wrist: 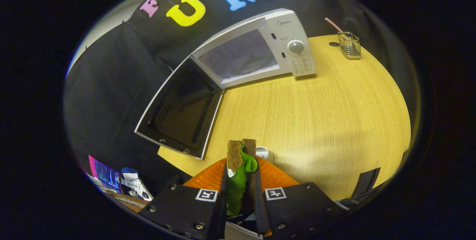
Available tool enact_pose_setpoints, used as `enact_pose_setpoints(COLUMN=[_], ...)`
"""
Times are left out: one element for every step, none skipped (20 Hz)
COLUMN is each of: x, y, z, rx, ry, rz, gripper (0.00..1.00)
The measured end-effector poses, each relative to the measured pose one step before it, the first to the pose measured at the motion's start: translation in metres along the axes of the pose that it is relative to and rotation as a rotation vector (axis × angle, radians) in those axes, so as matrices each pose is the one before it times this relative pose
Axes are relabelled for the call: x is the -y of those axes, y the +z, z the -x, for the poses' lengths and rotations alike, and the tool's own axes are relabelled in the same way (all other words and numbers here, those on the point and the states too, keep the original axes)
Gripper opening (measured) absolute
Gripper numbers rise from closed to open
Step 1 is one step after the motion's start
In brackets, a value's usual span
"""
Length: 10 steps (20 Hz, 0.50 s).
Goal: Open the microwave, put the food inside, and close the microwave door.
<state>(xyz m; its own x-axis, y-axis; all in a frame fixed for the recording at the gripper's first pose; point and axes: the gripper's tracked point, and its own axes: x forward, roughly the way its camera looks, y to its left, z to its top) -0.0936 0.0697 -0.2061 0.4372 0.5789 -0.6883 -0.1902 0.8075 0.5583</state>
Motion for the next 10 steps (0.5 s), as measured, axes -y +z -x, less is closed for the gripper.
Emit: enact_pose_setpoints(x=[-0.00648,-0.00654,-0.00519,-0.00526,-0.00611,-0.00632,-0.00698,-0.00808,-0.00557,-0.00422], y=[0.00933,0.0076,0.00719,0.00841,0.00575,0.00703,0.00645,0.00596,0.00391,0.00652], z=[-0.00043,-0.00113,-0.00159,-0.00289,-0.00349,-0.0045,-0.00413,-0.00591,-0.00612,-0.00671], rx=[0.02345,0.02403,0.02448,0.02414,0.02007,0.01976,0.02048,0.01756,0.01348,0.01917], ry=[0.00524,0.00431,-0.0011,-0.00216,0.00271,0.00586,0.00819,0.01146,0.00985,0.00308], rz=[-0.01077,-0.00921,-0.00731,-0.00725,-0.00873,-0.01335,-0.01617,-0.0154,-0.01311,-0.0125], gripper=[0.32,0.32,0.32,0.32,0.32,0.32,0.32,0.32,0.31,0.32])
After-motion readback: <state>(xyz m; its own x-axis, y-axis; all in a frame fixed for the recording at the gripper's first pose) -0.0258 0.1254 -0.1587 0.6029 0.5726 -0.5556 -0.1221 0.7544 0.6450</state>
